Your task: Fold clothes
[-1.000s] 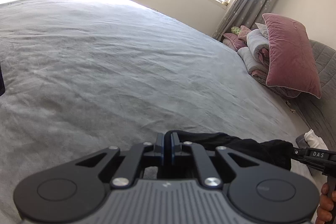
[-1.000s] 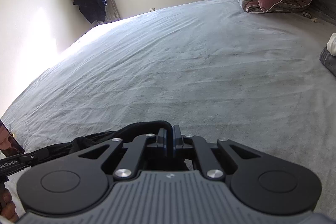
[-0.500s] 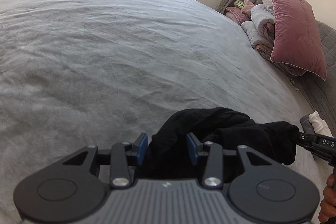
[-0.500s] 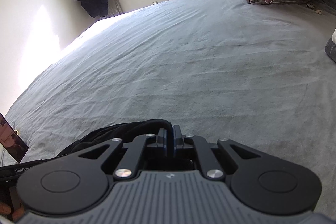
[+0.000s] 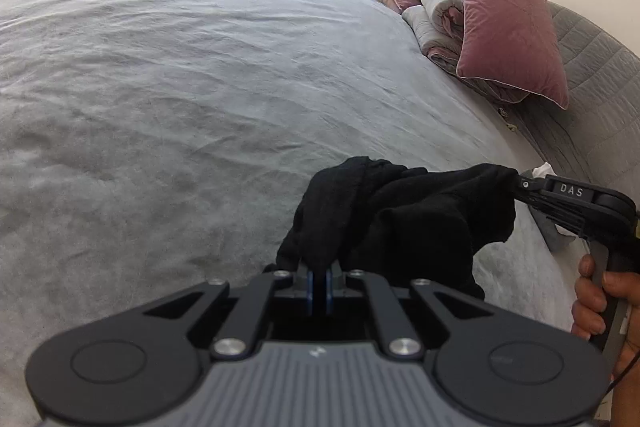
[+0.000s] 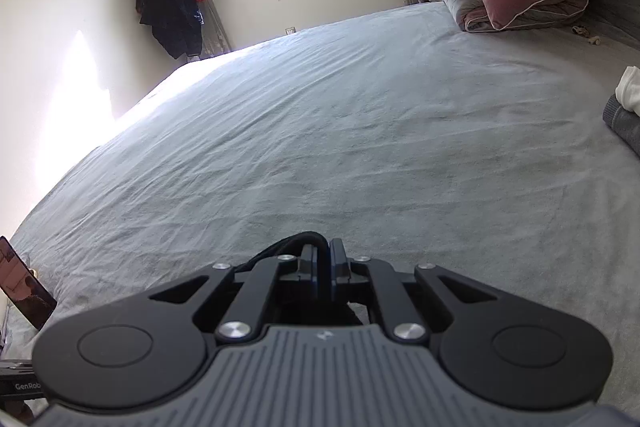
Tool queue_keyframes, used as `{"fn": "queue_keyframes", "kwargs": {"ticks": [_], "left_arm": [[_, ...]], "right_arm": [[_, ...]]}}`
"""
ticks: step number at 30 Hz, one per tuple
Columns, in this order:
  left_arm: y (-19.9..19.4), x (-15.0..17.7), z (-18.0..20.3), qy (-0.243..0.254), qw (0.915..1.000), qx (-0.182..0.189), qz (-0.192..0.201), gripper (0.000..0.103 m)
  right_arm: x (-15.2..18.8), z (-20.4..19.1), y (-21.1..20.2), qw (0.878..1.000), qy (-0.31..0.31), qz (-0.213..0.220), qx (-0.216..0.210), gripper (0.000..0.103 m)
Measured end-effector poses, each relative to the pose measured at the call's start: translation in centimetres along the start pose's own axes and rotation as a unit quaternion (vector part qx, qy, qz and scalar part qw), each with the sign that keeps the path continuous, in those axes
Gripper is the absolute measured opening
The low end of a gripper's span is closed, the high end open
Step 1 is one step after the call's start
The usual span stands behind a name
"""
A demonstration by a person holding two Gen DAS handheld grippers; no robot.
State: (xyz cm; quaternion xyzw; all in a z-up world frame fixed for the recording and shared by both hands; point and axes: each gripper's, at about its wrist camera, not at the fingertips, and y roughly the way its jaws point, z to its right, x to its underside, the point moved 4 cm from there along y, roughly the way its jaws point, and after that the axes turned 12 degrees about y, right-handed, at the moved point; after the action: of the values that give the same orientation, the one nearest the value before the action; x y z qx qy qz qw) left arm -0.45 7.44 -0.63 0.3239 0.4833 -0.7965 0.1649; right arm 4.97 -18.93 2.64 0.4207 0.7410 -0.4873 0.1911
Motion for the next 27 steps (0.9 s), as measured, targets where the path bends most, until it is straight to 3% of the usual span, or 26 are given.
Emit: {"fn": "queue_keyframes", "kwargs": {"ticks": [7,15,19,21,22,23,24,27], "left_arm": [[-3.1,2.5,2.4,0.052,0.9961,0.070,-0.015,0.005],[-3.4,5.4,3.9,0.125,0.9885,0.063,-0.057,0.005],[-2.6,6.4,3.8,0.142,0.9842,0.064,-0.084,0.007],[-2.4,6.1,3.4,0.140,0.9859,0.054,-0.075,0.012],[-2.4,5.9,3.2,0.138,0.9867,0.048,-0.070,0.022],[-2.3,5.7,3.1,0.137,0.9876,0.042,-0.065,0.039],[-2.4,5.4,2.9,0.136,0.9886,0.034,-0.056,0.046],[-2.4,4.3,2.3,0.128,0.9908,0.021,-0.038,0.054]], "right_arm": [[-1.3,1.3,-1.7,0.999,0.021,0.026,-0.001,0.007],[-2.8,2.1,-4.0,0.997,0.038,0.063,-0.008,0.007],[-3.1,3.1,-3.7,0.997,0.054,0.058,-0.003,0.007],[-3.0,3.6,-3.3,0.997,0.059,0.048,-0.001,0.007],[-2.8,3.8,-3.1,0.997,0.061,0.041,0.001,0.008],[-2.6,3.9,-2.9,0.997,0.062,0.034,0.002,0.010],[-2.5,4.1,-2.7,0.998,0.062,0.029,0.003,0.012],[-2.2,4.3,-2.6,0.998,0.053,0.020,0.009,0.012]]}}
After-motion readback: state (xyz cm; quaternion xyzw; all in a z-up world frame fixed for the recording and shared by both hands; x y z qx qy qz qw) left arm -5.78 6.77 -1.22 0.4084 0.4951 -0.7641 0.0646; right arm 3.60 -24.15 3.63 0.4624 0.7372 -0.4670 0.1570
